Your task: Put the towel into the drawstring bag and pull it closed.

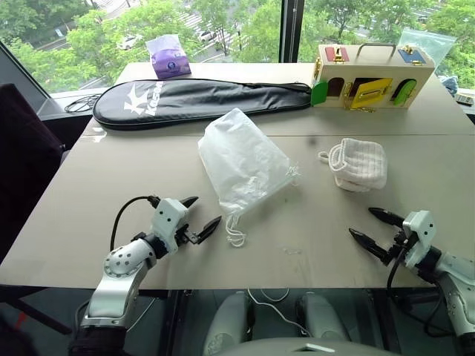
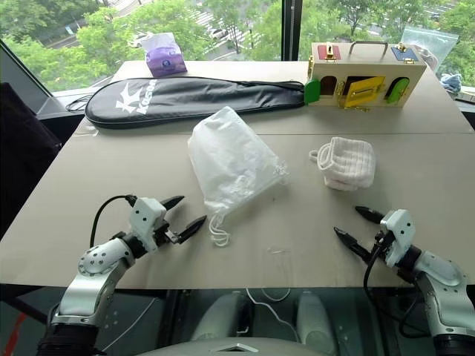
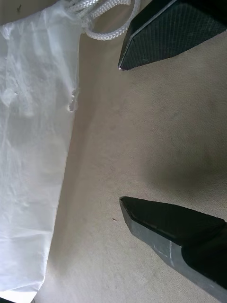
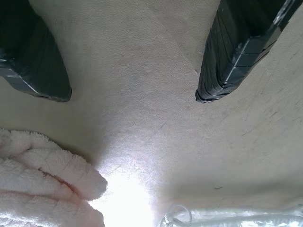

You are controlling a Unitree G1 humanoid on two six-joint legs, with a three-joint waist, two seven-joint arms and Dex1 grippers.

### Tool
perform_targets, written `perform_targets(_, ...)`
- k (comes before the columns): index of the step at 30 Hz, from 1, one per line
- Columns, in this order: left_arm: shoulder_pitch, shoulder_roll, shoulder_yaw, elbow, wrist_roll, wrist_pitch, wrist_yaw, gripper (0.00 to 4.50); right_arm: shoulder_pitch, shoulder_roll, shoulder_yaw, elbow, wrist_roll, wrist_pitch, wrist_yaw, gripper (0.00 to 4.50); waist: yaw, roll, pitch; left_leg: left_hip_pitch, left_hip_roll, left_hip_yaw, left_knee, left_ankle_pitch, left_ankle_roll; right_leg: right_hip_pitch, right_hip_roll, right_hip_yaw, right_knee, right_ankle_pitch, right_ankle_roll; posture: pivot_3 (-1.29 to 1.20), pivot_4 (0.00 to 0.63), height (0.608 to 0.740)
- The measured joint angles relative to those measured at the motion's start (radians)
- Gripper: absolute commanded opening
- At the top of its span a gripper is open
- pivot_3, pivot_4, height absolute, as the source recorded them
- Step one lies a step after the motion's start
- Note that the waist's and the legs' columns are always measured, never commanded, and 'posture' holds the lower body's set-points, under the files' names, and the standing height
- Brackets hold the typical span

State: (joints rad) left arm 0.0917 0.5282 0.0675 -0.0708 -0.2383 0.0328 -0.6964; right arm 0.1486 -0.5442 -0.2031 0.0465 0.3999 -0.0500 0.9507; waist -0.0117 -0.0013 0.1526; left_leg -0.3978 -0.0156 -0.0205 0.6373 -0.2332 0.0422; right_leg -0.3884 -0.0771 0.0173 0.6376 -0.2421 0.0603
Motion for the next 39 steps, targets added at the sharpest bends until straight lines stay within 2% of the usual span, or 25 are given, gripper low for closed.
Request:
perform_targets(23,-0.002,0.03,0.002,0.003,-0.037,0.016,-0.055,4.4,-0.022,-0.005,0.009,-0.005,-0.003,-0.019,0.013,4.48,0.001,0.0,0.0,0.0,0.0,0.0,0.0,-0.001,0.0,0.0,-0.001,0.0,-0.001,0.0,0.0,0.0,0.15,0.74)
perform_targets(29,-0.058,0.091,-0.004,-0.004,-0.061,0.084,-0.155,4.4,0.003,0.0,0.041,-0.052,-0.001,-0.018,0.029,4.48,0.002,-0.001,0.002,-0.002,0.0,-0.001,-0.001,-0.001,0.0,-0.001,-0.001,-0.001,-0.001,0.0,0.0,0.0,0.15,0.74)
perform_targets(36,-0.191,0.088,-0.113,-0.154,-0.083,0.184,-0.217,4.4,0.037,0.003,0.11,-0.215,0.046,0.029,0.063,4.48,0.019,-0.002,0.004,-0.004,0.0,-0.001,0.001,-0.001,0.0,-0.002,-0.001,-0.001,-0.001,0.0,0.0,0.0,0.15,0.74)
perform_targets(39,-0.215,0.072,-0.134,-0.157,-0.09,0.215,-0.22,4.4,0.043,0.003,0.11,-0.236,0.052,0.044,0.047,4.48,0.022,-0.003,0.004,-0.005,0.0,-0.002,0.0,-0.001,0.0,-0.004,0.0,-0.002,-0.001,0.0,0.0,0.0,0.15,0.74)
